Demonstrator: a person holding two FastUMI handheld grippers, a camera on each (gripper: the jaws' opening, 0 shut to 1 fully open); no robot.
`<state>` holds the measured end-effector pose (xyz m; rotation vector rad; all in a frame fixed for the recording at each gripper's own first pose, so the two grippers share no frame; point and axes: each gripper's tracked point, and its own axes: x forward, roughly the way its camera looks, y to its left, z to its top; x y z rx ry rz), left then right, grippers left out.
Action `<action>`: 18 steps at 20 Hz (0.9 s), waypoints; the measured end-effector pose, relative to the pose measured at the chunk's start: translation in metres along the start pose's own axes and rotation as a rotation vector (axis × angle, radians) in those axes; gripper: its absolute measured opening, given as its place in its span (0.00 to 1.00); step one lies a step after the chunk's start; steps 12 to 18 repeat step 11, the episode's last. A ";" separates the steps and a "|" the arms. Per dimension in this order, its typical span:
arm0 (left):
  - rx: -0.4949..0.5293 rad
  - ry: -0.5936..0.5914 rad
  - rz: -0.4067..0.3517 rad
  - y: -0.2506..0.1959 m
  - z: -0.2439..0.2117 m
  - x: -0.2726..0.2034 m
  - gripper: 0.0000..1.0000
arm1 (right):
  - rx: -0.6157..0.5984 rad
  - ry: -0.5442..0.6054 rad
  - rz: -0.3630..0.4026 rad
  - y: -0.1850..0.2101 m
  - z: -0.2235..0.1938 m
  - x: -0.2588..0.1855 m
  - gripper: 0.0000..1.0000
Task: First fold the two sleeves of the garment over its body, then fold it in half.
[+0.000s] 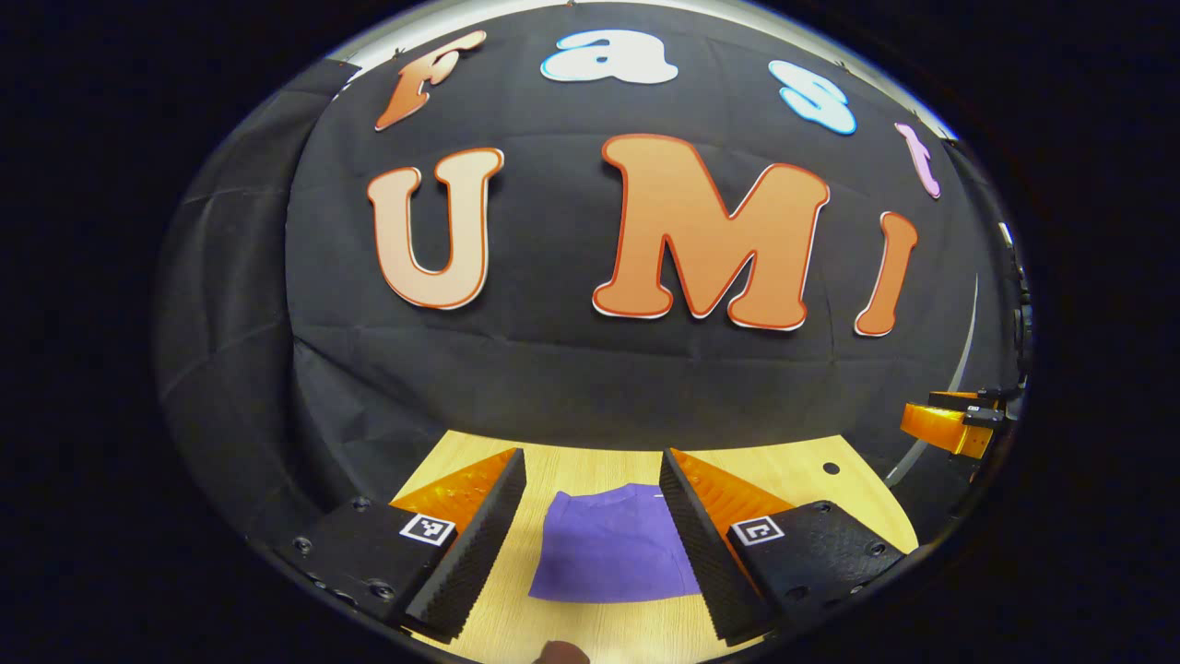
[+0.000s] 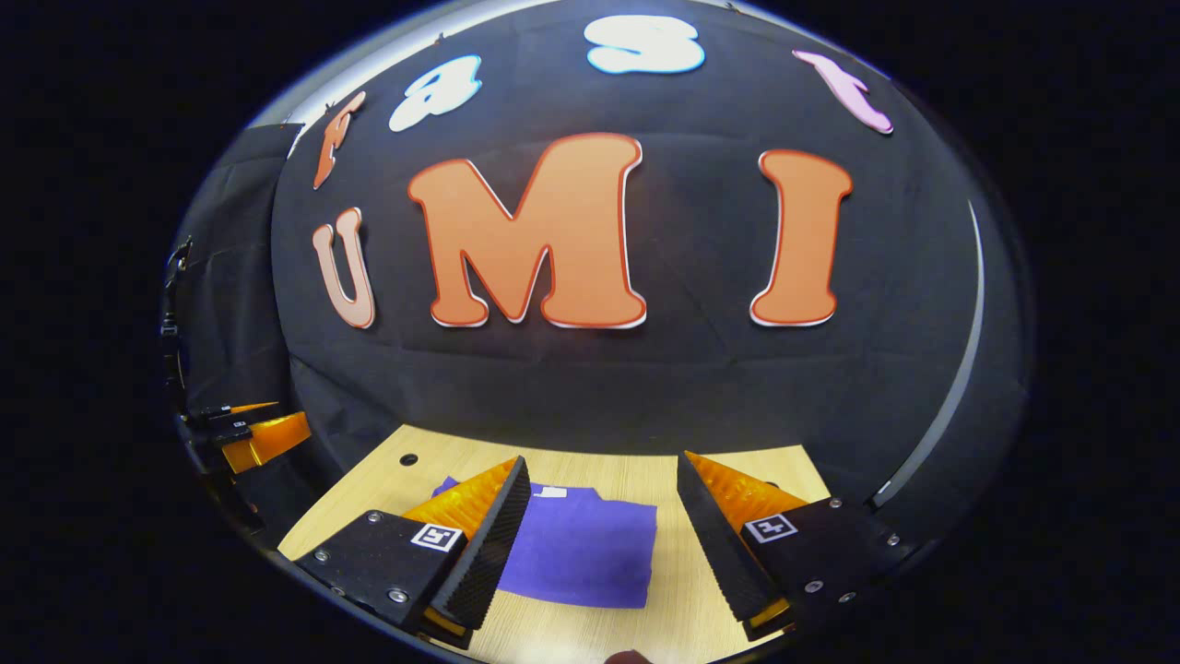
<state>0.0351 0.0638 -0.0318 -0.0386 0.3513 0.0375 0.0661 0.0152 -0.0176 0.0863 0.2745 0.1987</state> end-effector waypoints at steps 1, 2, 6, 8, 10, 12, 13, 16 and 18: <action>0.014 -0.027 -0.007 -0.002 0.004 -0.011 0.93 | -0.005 -0.029 -0.002 0.003 0.003 -0.010 0.95; 0.022 -0.042 -0.020 -0.005 0.004 -0.023 0.93 | -0.009 -0.052 -0.009 0.005 0.002 -0.020 0.95; 0.042 -0.130 -0.016 -0.007 0.007 -0.063 0.93 | -0.017 -0.143 -0.019 0.018 0.007 -0.056 0.95; 0.045 -0.180 -0.019 -0.010 0.009 -0.078 0.93 | -0.010 -0.174 -0.017 0.027 0.004 -0.070 0.95; 0.051 -0.213 -0.021 -0.010 0.005 -0.090 0.93 | -0.004 -0.188 -0.005 0.035 0.000 -0.077 0.95; 0.054 -0.217 -0.013 -0.009 0.001 -0.095 0.93 | -0.004 -0.200 0.002 0.039 -0.002 -0.080 1.00; 0.054 -0.217 -0.013 -0.009 0.001 -0.095 0.93 | -0.004 -0.200 0.002 0.039 -0.002 -0.080 1.00; 0.054 -0.217 -0.013 -0.009 0.001 -0.095 0.93 | -0.004 -0.200 0.002 0.039 -0.002 -0.080 1.00; 0.054 -0.217 -0.013 -0.009 0.001 -0.095 0.93 | -0.004 -0.200 0.002 0.039 -0.002 -0.080 1.00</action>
